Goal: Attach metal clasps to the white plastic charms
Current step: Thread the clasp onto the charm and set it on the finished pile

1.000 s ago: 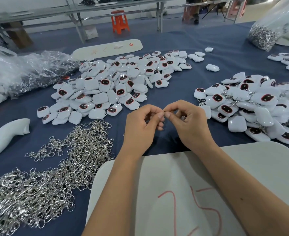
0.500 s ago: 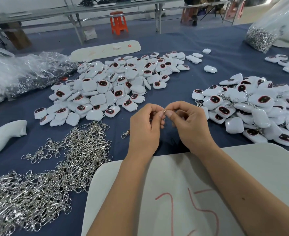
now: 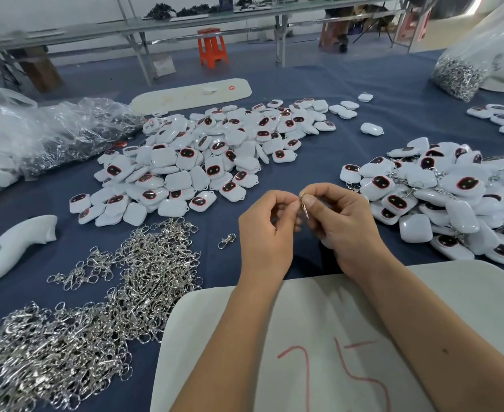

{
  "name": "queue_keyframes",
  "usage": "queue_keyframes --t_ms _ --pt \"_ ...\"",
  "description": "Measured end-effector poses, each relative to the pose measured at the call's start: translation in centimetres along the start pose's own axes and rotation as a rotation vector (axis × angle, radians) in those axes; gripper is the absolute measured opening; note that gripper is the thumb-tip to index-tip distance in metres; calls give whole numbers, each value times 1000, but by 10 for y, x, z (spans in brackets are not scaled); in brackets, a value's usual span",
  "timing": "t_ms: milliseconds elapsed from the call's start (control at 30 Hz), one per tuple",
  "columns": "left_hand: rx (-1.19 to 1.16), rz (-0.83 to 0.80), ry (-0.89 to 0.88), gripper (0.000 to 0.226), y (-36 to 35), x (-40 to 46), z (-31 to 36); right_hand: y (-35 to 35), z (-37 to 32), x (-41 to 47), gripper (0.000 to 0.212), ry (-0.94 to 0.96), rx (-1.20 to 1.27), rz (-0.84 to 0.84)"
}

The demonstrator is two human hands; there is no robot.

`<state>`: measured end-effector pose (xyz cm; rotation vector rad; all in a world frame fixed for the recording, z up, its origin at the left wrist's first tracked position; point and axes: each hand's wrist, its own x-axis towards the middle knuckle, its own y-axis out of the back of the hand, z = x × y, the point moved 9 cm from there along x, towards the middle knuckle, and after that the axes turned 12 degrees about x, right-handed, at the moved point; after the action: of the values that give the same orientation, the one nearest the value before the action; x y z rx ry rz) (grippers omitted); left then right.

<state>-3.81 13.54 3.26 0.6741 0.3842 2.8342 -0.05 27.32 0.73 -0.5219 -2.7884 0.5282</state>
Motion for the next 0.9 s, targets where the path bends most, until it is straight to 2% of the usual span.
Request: queue_keyframes --t_ms 133,300,533,700,900 --pt "-19 24 -5 10 10 3 2 -3 0 0 13 9 -61 -13" --pt "10 -58 -5 9 8 6 -1 -4 1 1 17 -6 -92 -21" --pt "49 -80 -32 11 6 5 -1 -4 3 1 16 -25 -105 -44" --pt "107 -36 -62 16 5 3 0 -5 4 2 20 -24 -120 -63" --pt "95 80 -23 15 2 -1 3 -2 1 1 10 12 -54 -4"
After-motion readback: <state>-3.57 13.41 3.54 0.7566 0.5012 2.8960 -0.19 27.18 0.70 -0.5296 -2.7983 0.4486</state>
